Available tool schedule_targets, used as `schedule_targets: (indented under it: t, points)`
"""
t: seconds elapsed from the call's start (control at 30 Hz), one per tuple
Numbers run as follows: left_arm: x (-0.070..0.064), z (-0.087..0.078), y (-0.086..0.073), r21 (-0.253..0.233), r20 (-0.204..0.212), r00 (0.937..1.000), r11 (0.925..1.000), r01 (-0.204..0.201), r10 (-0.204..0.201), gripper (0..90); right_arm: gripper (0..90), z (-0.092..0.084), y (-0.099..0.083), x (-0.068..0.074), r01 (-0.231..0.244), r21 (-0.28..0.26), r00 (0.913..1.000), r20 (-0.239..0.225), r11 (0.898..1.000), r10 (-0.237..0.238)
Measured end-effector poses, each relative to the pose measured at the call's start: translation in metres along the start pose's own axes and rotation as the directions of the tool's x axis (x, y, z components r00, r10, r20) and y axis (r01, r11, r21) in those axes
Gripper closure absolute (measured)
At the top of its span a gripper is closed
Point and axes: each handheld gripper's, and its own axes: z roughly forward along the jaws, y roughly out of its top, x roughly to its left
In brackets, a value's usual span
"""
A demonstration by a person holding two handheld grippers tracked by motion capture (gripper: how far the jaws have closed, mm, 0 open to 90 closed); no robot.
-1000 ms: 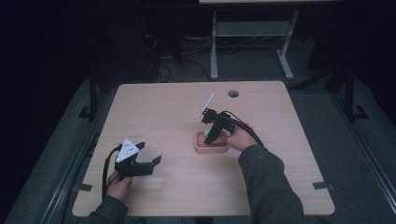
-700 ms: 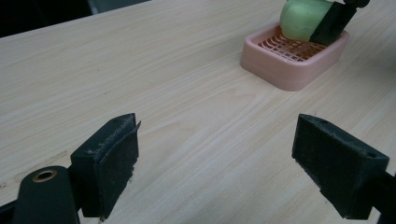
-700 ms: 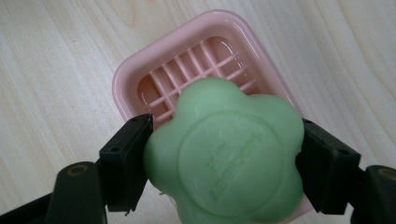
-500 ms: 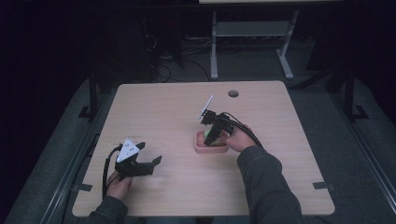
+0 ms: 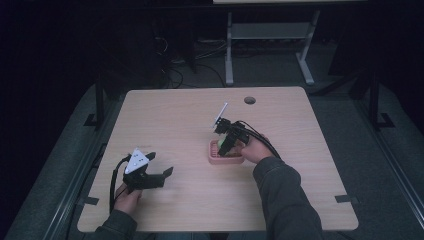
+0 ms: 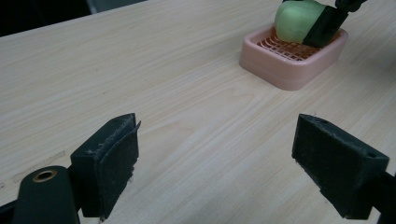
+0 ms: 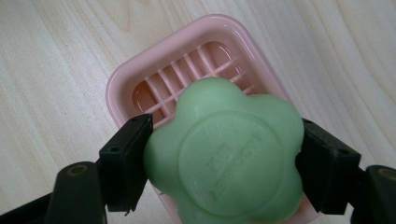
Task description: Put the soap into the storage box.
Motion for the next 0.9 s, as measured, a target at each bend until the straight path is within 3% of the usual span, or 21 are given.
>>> schedule_targets:
  t: [0.9]
  points:
    - [0.0004,-0.0001,-0.0001,-0.005,-0.001,1.0,1.0,0.005,-0.005,14.3,26.3,0.0038,-0.0003,-0.0002,-0.013,0.012,0.9999,0.001,1.0,0.013]
